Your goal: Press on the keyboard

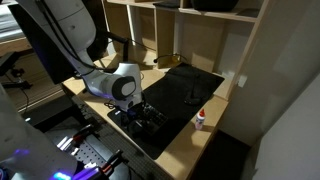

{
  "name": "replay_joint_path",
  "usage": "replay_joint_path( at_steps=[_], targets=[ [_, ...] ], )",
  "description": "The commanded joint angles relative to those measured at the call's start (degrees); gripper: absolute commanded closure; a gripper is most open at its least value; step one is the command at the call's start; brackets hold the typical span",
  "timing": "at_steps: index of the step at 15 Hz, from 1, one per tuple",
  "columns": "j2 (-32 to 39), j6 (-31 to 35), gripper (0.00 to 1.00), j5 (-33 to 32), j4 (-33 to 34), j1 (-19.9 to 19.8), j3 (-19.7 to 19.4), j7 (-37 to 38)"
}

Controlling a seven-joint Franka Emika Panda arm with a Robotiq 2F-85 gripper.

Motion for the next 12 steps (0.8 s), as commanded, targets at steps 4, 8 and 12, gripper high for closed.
replay_joint_path(
  at_steps=[4, 8, 12],
  targets=[
    [-15.52, -6.78, 0.0, 5.75, -6.25, -4.64, -1.34, -18.19],
    [-26.48, -15.17, 0.0, 8.11, -4.39, -9.87, -0.18, -27.94],
    [-26.57, -14.71, 0.0, 8.55, -4.09, -12.43, 2.4, -27.56]
  ],
)
